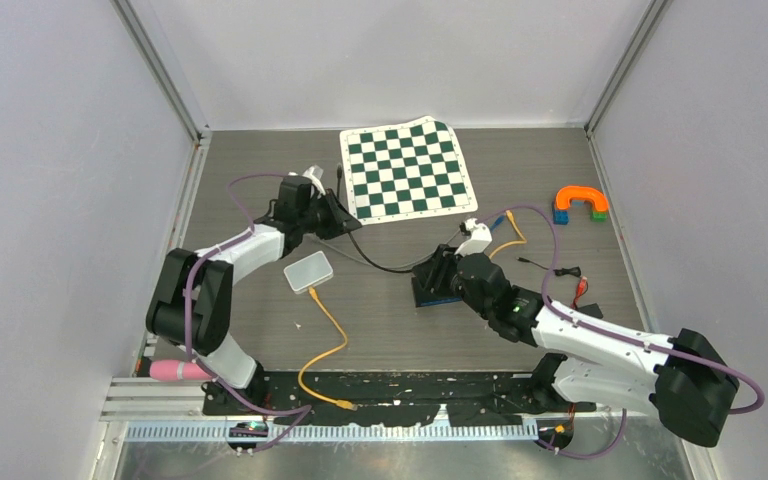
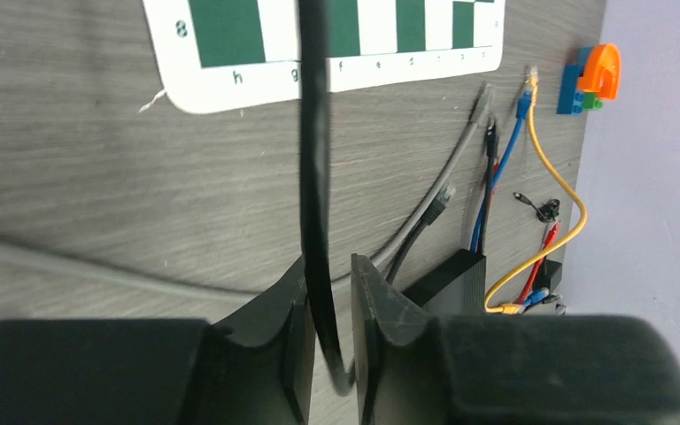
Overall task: Pull the plug from the switch port
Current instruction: Place the connector at the center of the board.
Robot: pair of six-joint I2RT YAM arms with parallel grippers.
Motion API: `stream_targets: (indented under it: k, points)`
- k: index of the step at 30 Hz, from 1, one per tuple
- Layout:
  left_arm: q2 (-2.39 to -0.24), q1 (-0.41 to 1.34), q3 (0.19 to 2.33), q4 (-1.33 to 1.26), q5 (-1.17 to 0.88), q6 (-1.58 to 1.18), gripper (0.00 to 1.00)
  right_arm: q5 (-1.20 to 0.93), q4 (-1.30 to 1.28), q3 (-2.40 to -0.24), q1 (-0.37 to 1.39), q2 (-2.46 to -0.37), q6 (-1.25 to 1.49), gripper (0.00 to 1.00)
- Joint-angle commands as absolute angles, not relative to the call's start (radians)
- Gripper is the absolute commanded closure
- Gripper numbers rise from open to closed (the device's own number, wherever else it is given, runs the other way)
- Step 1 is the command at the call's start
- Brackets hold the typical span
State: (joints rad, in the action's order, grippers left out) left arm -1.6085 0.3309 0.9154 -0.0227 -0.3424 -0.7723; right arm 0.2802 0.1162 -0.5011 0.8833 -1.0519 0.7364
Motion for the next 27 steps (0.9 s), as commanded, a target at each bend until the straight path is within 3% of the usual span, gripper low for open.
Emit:
stream_targets:
  k: [1,10,15,21,27]
  points:
    - [-1.478,0.35,0.925,0.158,-0.223,-0.646,0.49,0.243,0.13,-0.559,0.881,-1.098,0.732,0.53]
    - [-1.199,0.353,0.805,0.381,-0.05,-0.521,0.3,0.079,0.152,-0.668,0.877,-1.293,0.71,0.53]
    - [-1.067,0.352,0.778,0.484,0.129,-0.46,0.15,-0.156,0.166,-0.793,0.874,-1.461,0.705,0.52]
    - [-1.007,0.329,0.752,0.581,0.234,-0.471,0.12,-0.399,0.159,-0.983,0.874,-1.703,0.731,0.51]
    - [-0.925,0.296,0.662,0.548,0.185,-0.479,0.11,-0.505,0.25,-1.064,0.874,-1.869,0.823,0.5]
